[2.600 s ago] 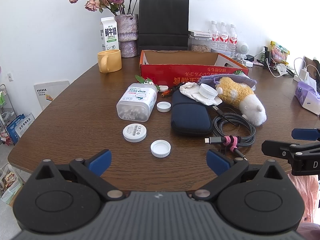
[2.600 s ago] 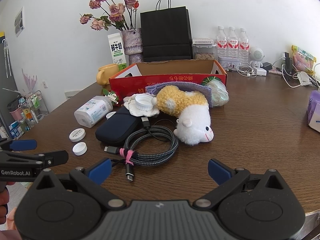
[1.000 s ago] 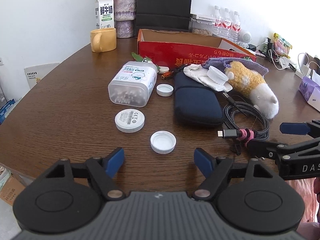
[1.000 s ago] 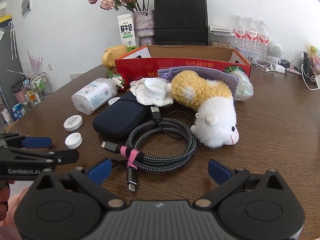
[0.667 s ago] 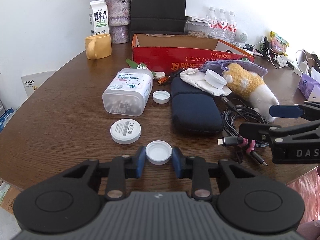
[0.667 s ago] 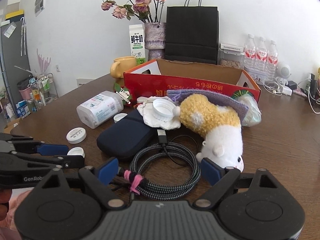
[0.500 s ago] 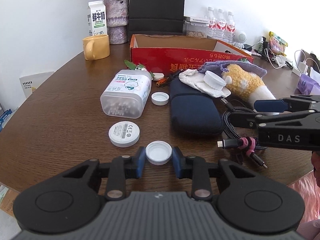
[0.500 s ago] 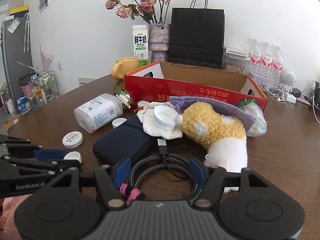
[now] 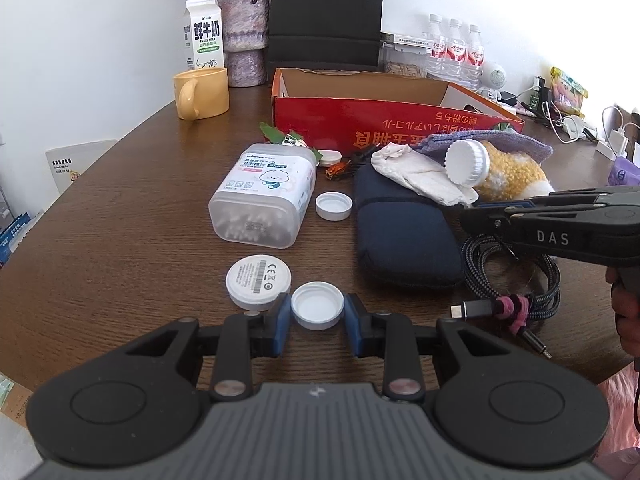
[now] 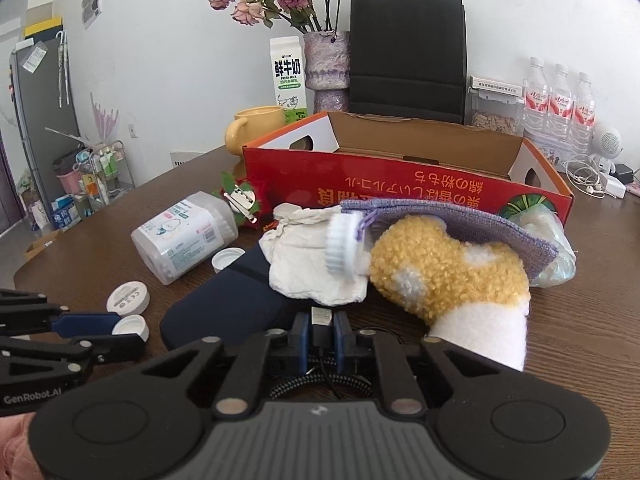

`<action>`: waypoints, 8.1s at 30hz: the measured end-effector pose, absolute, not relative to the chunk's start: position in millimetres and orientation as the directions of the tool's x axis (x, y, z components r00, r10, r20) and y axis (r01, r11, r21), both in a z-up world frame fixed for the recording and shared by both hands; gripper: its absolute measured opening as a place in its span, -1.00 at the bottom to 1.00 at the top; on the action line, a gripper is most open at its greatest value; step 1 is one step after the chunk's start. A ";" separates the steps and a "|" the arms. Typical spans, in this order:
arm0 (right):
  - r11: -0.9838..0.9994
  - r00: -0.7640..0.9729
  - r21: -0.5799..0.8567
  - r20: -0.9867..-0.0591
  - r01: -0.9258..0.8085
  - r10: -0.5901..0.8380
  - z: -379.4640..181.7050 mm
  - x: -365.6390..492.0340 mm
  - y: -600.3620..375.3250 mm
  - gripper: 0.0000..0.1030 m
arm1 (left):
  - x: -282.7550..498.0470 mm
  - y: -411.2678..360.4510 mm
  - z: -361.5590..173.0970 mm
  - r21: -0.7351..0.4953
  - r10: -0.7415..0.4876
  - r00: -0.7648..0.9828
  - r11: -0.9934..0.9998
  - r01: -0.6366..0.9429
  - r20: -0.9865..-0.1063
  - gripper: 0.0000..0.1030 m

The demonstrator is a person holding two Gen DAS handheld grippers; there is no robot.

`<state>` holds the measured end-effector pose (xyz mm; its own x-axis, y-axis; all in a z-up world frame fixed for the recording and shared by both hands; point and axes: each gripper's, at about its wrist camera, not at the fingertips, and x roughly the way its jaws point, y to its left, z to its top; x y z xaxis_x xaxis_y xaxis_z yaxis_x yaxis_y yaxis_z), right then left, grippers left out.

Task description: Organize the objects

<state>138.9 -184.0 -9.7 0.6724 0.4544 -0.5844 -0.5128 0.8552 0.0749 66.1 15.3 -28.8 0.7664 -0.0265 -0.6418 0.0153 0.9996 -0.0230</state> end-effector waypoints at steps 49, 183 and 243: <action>0.821 0.658 0.284 -0.495 -0.496 0.568 18.9 102.7 -245.7 -0.79 | 85.0 -69.0 -19.2 -0.009 -0.255 0.737 0.947 0.321 -0.626 -0.43; 0.921 0.820 0.098 -0.429 -0.376 0.380 52.1 349.7 -228.4 0.97 | 321.8 -10.9 46.2 0.015 0.045 0.880 0.999 -0.042 -0.472 1.00; 0.901 0.649 0.086 -0.665 -0.425 0.369 -15.9 77.2 -172.1 1.00 | 85.6 69.4 -34.9 -0.015 0.048 0.729 0.997 -0.079 -0.683 1.00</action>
<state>77.2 -172.1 -15.9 0.6488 0.3692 -0.6654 -0.4247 0.9012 0.0860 85.6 69.4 -34.9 0.7293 0.0476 -0.6825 -0.0788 0.9968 -0.0146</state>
